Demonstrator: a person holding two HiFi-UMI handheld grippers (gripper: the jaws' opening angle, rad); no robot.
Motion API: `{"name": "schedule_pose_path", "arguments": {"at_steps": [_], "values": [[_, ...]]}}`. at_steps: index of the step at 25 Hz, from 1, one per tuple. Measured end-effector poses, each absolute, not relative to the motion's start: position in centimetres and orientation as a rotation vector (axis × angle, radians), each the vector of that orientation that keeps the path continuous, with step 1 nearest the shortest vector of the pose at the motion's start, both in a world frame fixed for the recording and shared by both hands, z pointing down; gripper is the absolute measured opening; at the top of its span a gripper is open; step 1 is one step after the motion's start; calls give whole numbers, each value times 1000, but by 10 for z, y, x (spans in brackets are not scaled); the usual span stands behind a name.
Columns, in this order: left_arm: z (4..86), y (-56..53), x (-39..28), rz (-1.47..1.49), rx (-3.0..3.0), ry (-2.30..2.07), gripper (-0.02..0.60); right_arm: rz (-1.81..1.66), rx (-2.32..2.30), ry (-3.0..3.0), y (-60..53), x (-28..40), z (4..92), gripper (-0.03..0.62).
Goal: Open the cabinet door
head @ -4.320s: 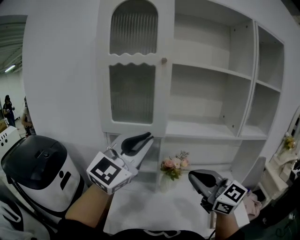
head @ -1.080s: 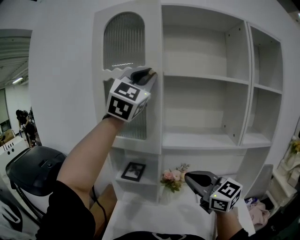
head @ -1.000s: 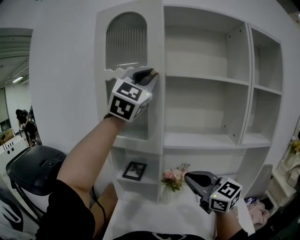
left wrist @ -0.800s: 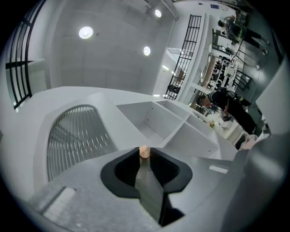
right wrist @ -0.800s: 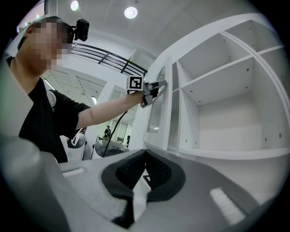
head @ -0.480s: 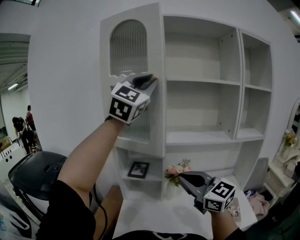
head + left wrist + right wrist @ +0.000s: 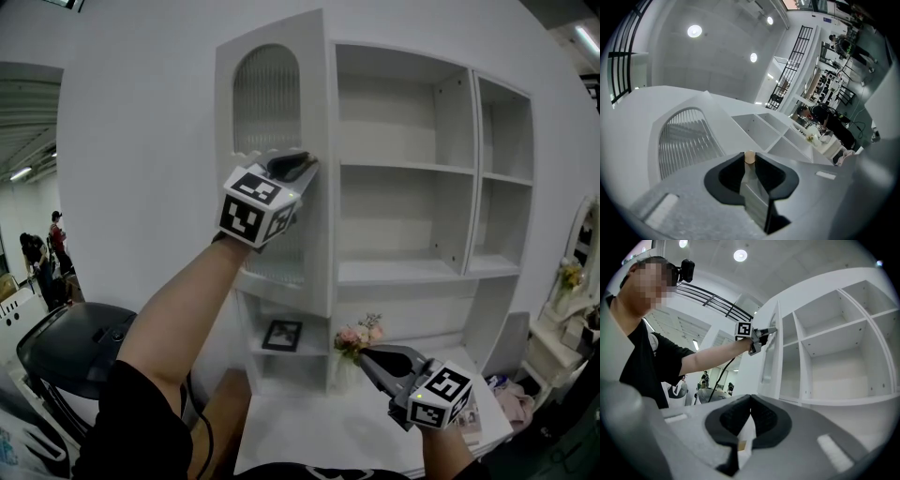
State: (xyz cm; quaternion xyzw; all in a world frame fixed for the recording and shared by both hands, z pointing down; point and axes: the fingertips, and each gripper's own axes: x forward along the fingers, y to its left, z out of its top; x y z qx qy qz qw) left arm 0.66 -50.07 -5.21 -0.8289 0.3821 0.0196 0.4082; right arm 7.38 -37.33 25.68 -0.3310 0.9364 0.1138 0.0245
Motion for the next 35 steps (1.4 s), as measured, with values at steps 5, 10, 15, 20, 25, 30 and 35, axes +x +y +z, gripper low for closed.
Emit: {"name": "schedule_pose_path", "arguments": {"at_steps": [5,10,15,20,25,30,35], "values": [[-52,-484,-6,64,-2114,940,77,350,-1039,2892,-358,60,259,-5],[-51,-464,-25,86,-2128,922,78,372,-1028,2897,-342,45,255,-5],[-52,-447,-44,105,-2139,912,80,383,-1012,2892,-326,31,249,-5],[-52,-429,-67,117,-2146,899,83,396,-989,2905,-308,14,249,-5],[-53,-410,-98,140,-2144,893,87,382,-970,2927,-296,-7,256,-5],[-53,-398,-126,160,-2156,886,89,368,-951,2941,-284,-27,264,-5],[-53,-390,-157,172,-2170,861,89,297,-959,2932,-277,-36,281,-5]]}}
